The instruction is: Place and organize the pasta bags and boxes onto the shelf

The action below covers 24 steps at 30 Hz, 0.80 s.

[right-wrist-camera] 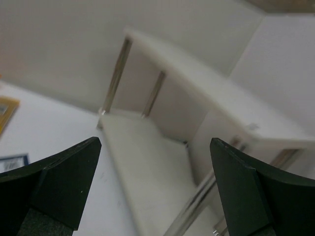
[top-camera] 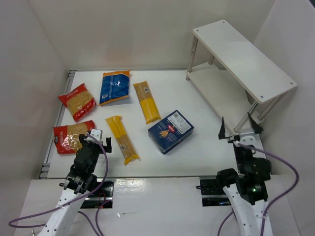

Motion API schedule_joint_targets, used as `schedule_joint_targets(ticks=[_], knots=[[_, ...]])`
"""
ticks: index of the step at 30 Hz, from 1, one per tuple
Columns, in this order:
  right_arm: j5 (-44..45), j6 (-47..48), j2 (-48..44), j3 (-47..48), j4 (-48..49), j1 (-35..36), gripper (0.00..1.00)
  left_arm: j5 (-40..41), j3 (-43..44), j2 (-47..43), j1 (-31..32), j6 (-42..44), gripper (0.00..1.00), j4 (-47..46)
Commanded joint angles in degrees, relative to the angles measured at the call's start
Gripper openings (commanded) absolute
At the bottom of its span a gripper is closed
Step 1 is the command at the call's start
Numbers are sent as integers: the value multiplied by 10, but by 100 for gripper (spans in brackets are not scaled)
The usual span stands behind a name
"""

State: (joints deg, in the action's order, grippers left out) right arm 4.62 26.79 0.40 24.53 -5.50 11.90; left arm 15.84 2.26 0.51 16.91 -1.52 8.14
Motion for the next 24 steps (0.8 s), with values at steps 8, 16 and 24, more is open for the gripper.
schedule_joint_targets(ticks=[8, 16, 24], knots=[[-62, -157, 176, 311, -224, -84, 100, 5, -19, -81, -4, 6, 100, -23], [-211, -220, 316, 359, -378, -137, 100, 5, -19, -81, -4, 6, 100, -23], [-205, -193, 315, 370, -386, -147, 100, 5, -19, -81, -4, 6, 100, -23]])
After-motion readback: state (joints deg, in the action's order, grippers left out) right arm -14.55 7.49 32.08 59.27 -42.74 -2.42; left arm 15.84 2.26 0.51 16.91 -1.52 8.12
